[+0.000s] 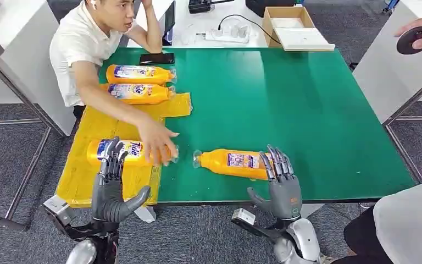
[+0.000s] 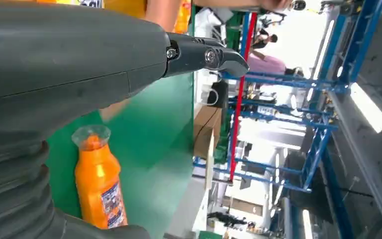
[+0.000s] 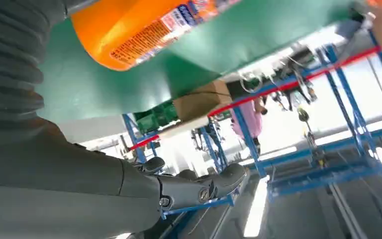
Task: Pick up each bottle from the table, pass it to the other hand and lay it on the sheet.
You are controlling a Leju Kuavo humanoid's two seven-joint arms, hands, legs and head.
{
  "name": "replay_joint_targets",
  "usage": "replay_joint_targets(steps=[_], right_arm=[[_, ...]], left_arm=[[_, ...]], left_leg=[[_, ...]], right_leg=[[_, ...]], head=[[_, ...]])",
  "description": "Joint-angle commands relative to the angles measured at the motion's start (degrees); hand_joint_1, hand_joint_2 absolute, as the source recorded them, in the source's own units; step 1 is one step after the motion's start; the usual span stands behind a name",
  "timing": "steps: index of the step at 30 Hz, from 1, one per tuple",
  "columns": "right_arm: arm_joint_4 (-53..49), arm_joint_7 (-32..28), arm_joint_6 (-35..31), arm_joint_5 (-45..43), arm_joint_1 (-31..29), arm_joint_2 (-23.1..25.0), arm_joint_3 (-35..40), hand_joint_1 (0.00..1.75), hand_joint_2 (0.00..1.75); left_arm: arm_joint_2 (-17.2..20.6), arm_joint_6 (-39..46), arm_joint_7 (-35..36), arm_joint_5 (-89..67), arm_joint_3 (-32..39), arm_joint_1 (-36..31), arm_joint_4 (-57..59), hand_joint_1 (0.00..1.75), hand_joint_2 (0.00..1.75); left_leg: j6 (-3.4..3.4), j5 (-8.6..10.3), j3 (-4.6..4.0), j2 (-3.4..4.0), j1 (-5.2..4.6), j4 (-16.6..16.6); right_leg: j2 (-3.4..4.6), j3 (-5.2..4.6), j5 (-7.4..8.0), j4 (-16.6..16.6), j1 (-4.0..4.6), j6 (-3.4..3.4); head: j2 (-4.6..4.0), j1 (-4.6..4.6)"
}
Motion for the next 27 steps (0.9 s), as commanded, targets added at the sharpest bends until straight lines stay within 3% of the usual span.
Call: replay_joint_targets(steps=[1, 9, 15, 27], right_arm=[[26.55, 8.79, -3.67, -0.20, -14.21, -6.74, 4.66, 0.00, 1.75], [36.14, 14.79, -0.80, 0.23, -20.03, -8.48, 6.61, 0.00, 1.75], [39.97, 17.80, 7.10, -0.32, -22.51, -8.66, 8.14, 0.00, 1.75], [41.57, 17.04, 12.82, -0.44, -26.46, -7.98, 10.65, 0.00, 1.75]], left_arm=[[0.94, 2.27, 3.01, -0.89, -2.62, -3.64, 4.52, 0.00, 1.75], [0.80, 4.43, 6.23, -1.85, -3.95, -4.98, 6.78, 0.00, 1.75], [-0.12, 5.69, 6.72, -0.57, -4.20, -4.68, 4.97, 0.00, 1.75], [0.33, 5.01, 8.00, 0.45, -6.25, -5.84, 5.43, 0.00, 1.75]], left_leg=[[-0.07, 0.00, 0.25, 0.14, 0.07, -0.10], [-0.06, -0.04, 0.29, 0.08, 0.05, -0.08], [-0.10, -0.09, 0.33, 0.08, 0.07, -0.02], [-0.09, -0.01, 0.42, 0.05, 0.07, -0.01]], right_leg=[[0.07, 0.26, 0.05, -0.15, 0.08, -0.09], [0.01, 0.29, -0.01, -0.08, 0.07, -0.08], [-0.01, 0.35, -0.07, -0.04, 0.10, -0.10], [-0.06, 0.40, 0.00, -0.03, 0.09, -0.09]], head=[[-0.02, 0.00], [0.00, 0.00], [0.00, 0.00], [0.00, 0.00]])
